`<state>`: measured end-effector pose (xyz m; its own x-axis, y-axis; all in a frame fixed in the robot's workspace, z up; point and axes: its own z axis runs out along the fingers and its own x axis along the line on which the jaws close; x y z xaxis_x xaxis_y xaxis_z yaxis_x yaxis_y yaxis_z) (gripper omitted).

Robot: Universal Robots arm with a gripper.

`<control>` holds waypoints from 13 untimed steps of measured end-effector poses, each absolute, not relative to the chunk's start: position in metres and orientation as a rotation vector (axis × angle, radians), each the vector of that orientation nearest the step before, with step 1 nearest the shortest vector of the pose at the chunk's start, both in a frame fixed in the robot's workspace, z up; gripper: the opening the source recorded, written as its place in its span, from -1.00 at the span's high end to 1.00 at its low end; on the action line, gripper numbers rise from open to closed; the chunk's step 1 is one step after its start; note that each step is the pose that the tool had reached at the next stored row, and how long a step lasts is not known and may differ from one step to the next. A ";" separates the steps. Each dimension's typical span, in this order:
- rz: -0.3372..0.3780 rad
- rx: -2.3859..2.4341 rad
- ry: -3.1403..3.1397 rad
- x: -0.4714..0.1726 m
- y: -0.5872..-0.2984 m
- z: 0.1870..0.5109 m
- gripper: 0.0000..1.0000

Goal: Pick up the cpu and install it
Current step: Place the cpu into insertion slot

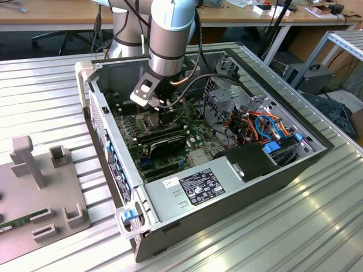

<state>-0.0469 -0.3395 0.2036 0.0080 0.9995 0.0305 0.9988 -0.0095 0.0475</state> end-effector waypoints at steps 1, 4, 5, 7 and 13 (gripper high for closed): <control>0.086 2.222 2.202 -0.047 -0.339 0.206 -0.22; 0.086 2.221 2.202 -0.047 -0.339 0.214 -0.22; 0.086 2.221 2.202 -0.047 -0.339 0.216 -0.22; 0.087 2.221 2.202 -0.047 -0.339 0.217 -0.22; 0.087 2.221 2.202 -0.047 -0.339 0.221 -0.22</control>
